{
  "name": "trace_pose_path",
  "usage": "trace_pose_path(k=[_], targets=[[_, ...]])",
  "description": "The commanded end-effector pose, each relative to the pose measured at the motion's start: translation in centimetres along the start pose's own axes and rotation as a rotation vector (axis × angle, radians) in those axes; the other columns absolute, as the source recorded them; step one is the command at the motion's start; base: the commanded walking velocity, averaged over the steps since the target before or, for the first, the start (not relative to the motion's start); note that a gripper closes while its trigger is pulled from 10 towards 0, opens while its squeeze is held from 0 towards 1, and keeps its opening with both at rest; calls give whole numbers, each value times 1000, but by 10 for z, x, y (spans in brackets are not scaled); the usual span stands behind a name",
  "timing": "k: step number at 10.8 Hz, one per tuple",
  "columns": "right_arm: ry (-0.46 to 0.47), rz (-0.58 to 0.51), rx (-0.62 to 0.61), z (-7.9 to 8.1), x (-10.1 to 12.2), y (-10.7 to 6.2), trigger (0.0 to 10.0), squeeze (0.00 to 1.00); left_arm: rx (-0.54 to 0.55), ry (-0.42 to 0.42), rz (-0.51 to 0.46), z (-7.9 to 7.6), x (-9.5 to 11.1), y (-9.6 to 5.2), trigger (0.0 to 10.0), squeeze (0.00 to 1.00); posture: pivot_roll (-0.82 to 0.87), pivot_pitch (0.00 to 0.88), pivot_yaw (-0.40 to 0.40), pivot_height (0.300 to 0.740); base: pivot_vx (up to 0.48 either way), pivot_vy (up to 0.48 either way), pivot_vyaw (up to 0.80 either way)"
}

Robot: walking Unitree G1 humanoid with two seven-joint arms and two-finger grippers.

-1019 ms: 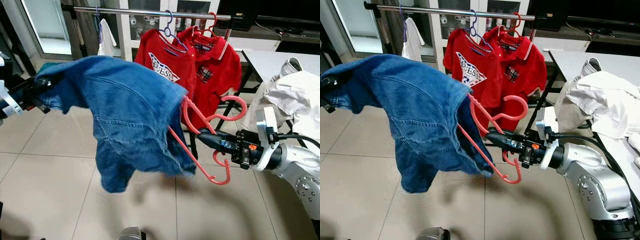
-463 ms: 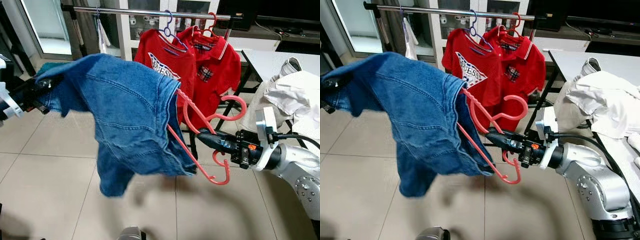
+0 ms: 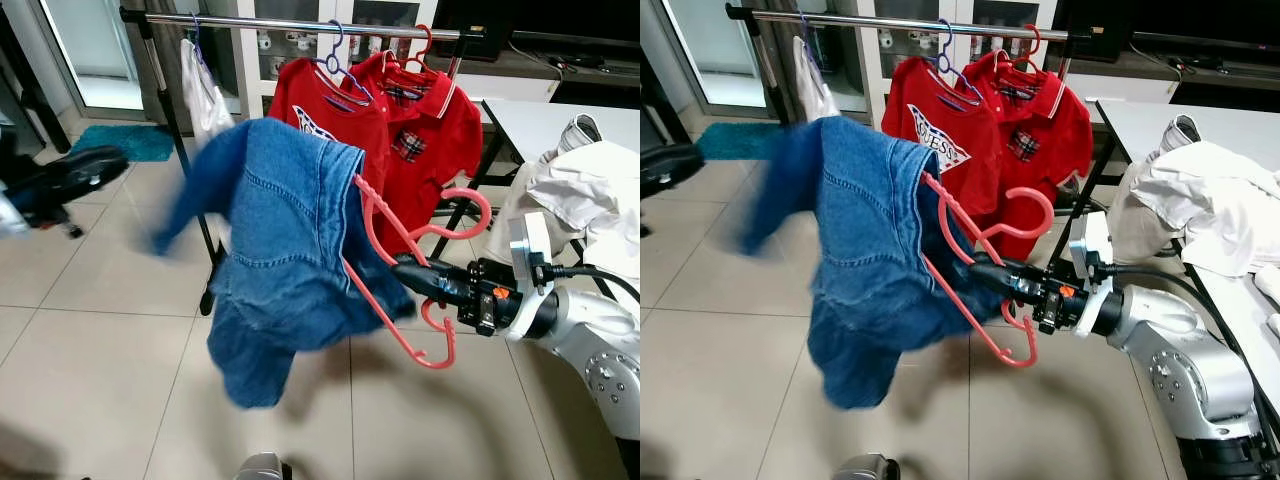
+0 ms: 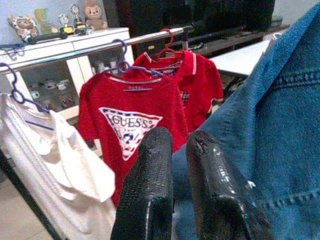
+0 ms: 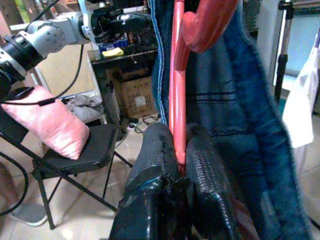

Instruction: Hang hanger

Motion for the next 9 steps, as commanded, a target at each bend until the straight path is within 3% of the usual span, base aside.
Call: trace_pose_path(k=[1,2,3,4,5,6,7,9], targets=[[-46,-50,3,-3,17,0,10000,0,-28,-24,5,-2,4,-3,10000,1000,174,10,24,740,0,0,0],[-48,-51,8,-4,17,1,10000,0,-22,-11,-9,0,8,-4,10000,1000,176,8,23,740,0,0,0],[-50,-50,13,-3,17,2,10000,0,-17,11,-47,0,17,-2,10000,714,179,6,19,740,0,0,0],[-52,-47,17,-3,17,2,10000,0,-31,13,-82,-3,27,3,10000,0,180,6,16,740,0,0,0],[-69,-18,30,-3,15,3,10000,0,-132,5,-131,-19,51,20,10000,0,183,8,12,740,0,0,0],[-104,15,32,-3,15,4,10000,0,-231,19,-93,-35,62,34,10000,0,181,10,16,740,0,0,0],[-150,52,33,-5,16,5,10000,0,-339,2,-103,-51,79,48,10000,1000,179,11,20,740,0,0,0],[-206,75,44,-4,20,7,10000,0,-454,59,-72,-67,87,67,10000,1000,178,12,23,740,0,0,0]])
Point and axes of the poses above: a point about 5 cm out from each wrist's last joint towards the gripper, its own y axis pointing out of the wrist towards the gripper, its own x axis along the axis of the wrist's last joint, z = x × y, the point moved 6 cm from there along y, pointing out of the wrist towards the gripper, and after that the axes turned 9 degrees about -y, right-handed, at the moved point
